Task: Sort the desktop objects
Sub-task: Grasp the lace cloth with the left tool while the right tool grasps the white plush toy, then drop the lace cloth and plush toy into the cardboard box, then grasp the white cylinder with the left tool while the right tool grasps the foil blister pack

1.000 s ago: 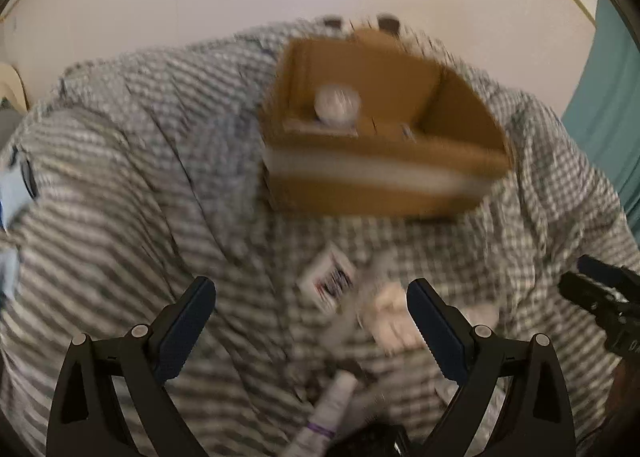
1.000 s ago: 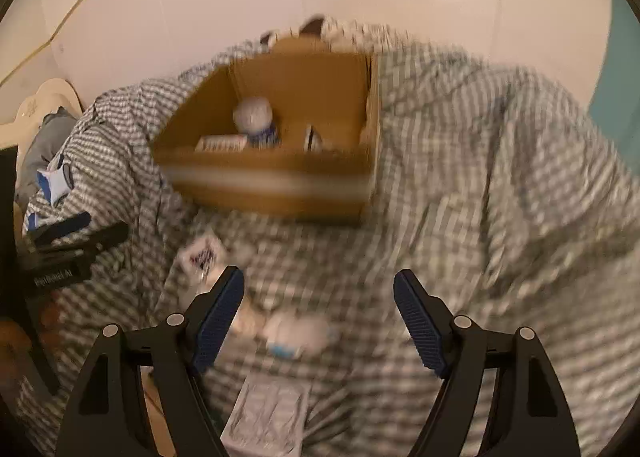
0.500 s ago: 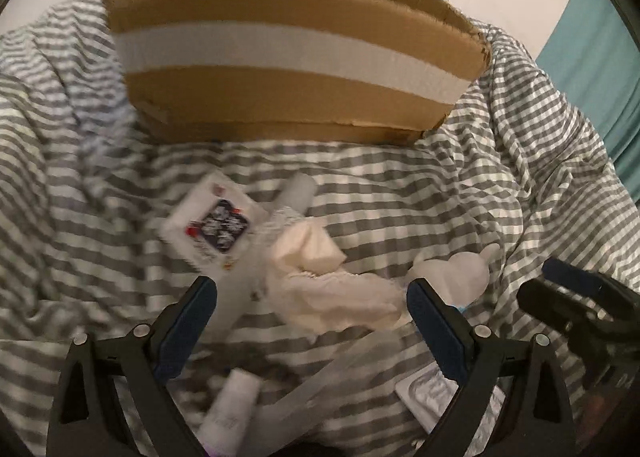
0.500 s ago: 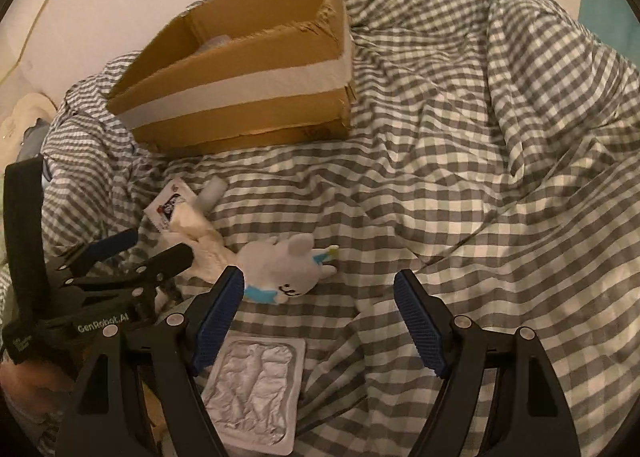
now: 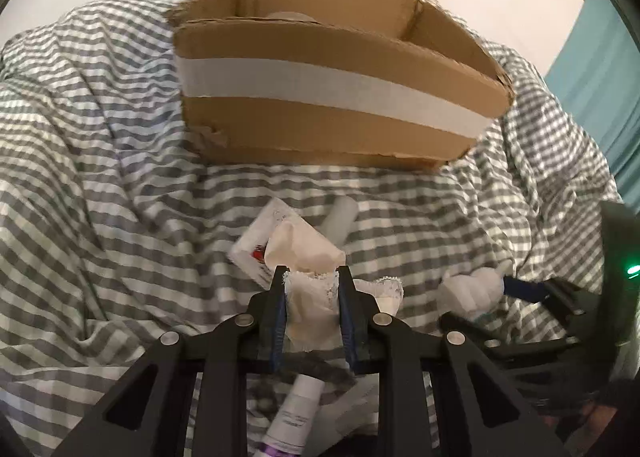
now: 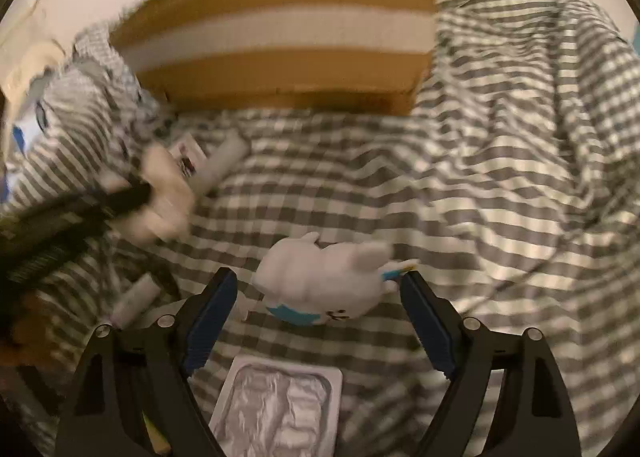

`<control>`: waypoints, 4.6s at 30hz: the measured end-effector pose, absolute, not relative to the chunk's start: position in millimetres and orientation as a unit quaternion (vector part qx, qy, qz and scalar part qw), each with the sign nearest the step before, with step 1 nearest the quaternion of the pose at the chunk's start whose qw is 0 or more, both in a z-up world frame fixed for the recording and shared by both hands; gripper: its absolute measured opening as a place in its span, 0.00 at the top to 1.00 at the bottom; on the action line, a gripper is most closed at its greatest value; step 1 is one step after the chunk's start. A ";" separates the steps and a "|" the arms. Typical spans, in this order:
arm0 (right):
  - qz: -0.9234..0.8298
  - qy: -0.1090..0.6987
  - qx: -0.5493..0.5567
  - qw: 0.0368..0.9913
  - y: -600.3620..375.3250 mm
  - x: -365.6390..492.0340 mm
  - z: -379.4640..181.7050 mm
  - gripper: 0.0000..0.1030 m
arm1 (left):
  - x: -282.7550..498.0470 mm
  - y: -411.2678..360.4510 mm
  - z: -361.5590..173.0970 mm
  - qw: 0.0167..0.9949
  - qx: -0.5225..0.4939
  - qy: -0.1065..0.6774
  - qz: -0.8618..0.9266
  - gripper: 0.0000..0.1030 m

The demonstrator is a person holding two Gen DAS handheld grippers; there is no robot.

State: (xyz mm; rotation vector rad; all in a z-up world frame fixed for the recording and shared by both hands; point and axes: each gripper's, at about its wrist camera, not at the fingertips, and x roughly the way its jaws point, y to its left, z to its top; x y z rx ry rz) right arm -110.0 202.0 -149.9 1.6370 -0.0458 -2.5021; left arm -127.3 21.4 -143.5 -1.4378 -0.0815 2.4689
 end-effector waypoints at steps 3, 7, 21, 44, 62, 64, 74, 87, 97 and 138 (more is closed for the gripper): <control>-0.833 -0.001 0.550 0.060 200.6 -112.3 -156.4 0.27 | -126.0 16.4 -140.8 0.138 -0.500 -0.034 0.854 0.77; -0.840 -0.015 0.540 0.055 210.6 -102.8 -143.9 0.39 | -122.1 13.4 -129.8 0.137 -0.493 -0.038 0.858 0.77; -0.888 -0.026 0.454 0.074 211.7 -84.3 -36.2 0.39 | -111.8 11.5 -51.0 0.159 -0.424 -0.033 0.891 0.77; -0.910 -0.055 0.398 0.101 212.8 -301.3 25.7 0.39 | -304.9 56.7 -34.1 0.167 -0.386 0.016 0.907 0.77; -0.904 -0.033 0.416 0.091 237.5 -174.5 44.0 0.23 | -187.0 3.4 -38.8 0.109 -0.395 0.021 0.912 0.05; -0.897 -0.018 0.433 0.083 235.0 -149.6 32.5 0.22 | -166.6 -7.4 -47.6 0.101 -0.408 0.006 0.907 0.05; -0.820 -0.001 0.564 0.095 195.4 -60.2 -81.6 0.22 | -85.4 -20.1 -133.3 0.098 -0.498 -0.046 0.860 0.05; -0.781 0.003 0.621 0.068 189.1 -58.7 -139.7 0.21 | -82.0 -3.6 -164.1 0.109 -0.513 -0.018 0.851 0.05; -0.803 -0.030 0.591 0.073 204.4 -53.9 -127.2 0.32 | -96.5 -1.4 -169.2 0.110 -0.512 -0.022 0.852 0.05; -0.846 -0.053 0.524 0.086 221.5 -54.7 -59.6 0.32 | -93.1 -16.6 -129.4 0.174 -0.496 -0.001 0.851 0.99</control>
